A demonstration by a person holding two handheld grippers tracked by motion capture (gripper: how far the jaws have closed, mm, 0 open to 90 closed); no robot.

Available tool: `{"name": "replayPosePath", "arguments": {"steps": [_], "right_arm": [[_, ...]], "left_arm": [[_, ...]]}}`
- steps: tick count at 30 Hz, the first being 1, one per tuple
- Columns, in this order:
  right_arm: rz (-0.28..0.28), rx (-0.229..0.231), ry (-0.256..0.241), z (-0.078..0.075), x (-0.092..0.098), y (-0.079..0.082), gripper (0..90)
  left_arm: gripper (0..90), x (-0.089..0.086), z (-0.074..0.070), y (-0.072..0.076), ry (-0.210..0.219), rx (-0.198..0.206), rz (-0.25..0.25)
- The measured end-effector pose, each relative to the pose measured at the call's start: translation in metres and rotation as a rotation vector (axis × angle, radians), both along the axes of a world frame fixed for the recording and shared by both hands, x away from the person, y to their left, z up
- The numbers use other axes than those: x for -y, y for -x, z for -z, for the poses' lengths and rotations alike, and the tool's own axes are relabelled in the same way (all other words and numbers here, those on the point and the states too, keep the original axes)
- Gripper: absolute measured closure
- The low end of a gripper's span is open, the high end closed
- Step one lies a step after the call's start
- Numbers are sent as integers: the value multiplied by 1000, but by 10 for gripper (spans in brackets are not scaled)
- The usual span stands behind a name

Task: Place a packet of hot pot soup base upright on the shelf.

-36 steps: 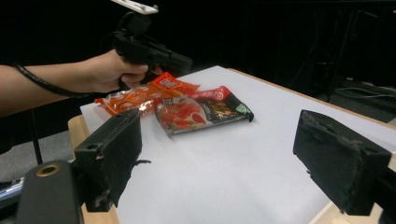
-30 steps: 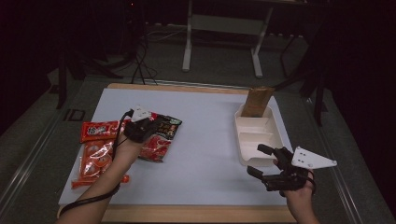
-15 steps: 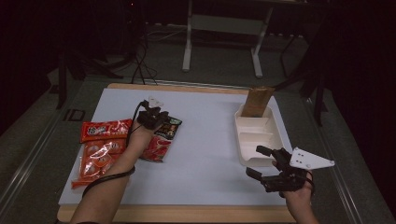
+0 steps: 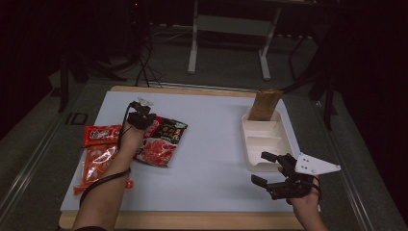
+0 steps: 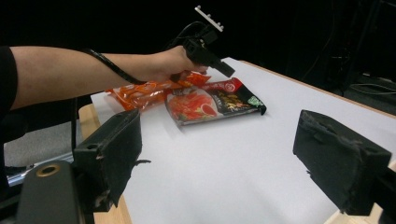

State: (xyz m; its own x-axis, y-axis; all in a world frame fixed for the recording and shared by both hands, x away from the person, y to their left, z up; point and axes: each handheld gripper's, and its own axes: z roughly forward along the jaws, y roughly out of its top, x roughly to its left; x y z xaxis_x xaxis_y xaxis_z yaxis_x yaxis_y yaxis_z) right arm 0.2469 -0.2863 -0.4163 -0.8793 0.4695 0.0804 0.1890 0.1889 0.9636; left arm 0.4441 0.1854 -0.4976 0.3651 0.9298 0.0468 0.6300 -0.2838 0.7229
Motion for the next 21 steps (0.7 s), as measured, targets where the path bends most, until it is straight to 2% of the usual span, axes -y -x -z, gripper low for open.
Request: {"name": "replayPosePath", "arguments": {"steps": [3, 4, 6, 8, 15, 18, 20, 21], "right_arm": [[-1, -1, -3, 0, 0, 0, 153], [-1, -1, -3, 0, 0, 0, 153], [2, -5, -5, -1, 0, 1, 153], [3, -3, -4, -1, 0, 1, 153], [-4, 1, -4, -2, -2, 2, 153], [-3, 0, -7, -2, -1, 2, 153], [-3, 1, -7, -2, -1, 2, 153], [-3, 1, -7, -2, -1, 2, 153]], "left_arm": [[900, -3, 0, 1, 0, -6, -14], [900, -11, 1, 3, -6, -23, -36], [900, -19, 2, 7, -5, -50, -47], [900, -22, 4, 9, -9, -61, -52], [900, -29, 16, 13, -41, -126, -57], [900, -30, 20, 14, -42, -136, -56], [900, -28, 24, 17, -59, -161, -40], [900, -27, 25, 18, -51, -167, -36]]}}
